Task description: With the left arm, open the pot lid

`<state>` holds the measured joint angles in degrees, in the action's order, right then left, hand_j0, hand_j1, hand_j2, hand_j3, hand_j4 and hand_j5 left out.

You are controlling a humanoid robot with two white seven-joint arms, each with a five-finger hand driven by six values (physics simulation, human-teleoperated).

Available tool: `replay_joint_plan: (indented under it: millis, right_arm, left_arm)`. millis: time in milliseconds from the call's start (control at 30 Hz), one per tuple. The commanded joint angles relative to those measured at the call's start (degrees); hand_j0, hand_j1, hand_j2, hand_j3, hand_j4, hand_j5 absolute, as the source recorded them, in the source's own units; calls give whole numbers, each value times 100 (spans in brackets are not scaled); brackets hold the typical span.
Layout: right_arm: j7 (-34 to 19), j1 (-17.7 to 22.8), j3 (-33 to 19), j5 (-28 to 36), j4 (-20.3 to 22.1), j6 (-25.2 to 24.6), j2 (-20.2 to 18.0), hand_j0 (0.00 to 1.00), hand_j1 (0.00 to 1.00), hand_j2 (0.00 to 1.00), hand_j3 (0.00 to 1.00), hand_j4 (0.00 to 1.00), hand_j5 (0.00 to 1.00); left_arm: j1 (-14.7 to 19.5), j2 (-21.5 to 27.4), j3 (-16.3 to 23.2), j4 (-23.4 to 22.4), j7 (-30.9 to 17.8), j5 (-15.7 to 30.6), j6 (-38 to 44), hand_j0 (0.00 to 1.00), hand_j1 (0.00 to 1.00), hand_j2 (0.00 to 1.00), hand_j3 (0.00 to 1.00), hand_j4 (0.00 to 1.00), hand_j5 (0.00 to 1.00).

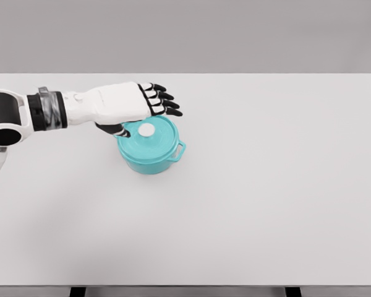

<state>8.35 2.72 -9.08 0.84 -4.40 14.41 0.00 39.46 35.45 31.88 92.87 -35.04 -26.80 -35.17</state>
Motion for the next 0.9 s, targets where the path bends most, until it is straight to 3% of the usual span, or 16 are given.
replay_joint_plan:
  millis: [0,133,300,500,600,867]
  right_arm:
    - [0,0,3,3,1,1,0,100,100,100,100,100,100]
    - [0,0,3,3,-8,1,0,100,100,100,100,100,100]
    - [0,0,3,3,-8,1,0,100,100,100,100,100,100]
    - [0,0,3,3,-8,1,0,100,100,100,100,100,100]
    - [0,0,3,3,1,1,0,100,100,100,100,100,100]
    - [0,0,3,3,1,1,0,100,100,100,100,100,100]
  left_arm:
    - [-9,-38,46,65,4,17,17,100,100,100,100,100,100]
    - [0,-153,345,65,4,-194,17,100,100,100,100,100,100]
    - [70,-82,284,65,4,-211,17,100,100,100,100,100,100]
    - [61,-12,266,-41,4,-668,17,100,100,100,100,100,100]
    - [61,-30,248,-295,4,-721,17,100,100,100,100,100,100]
    - [53,-144,239,-331,4,-756,17,100,100,100,100,100,100]
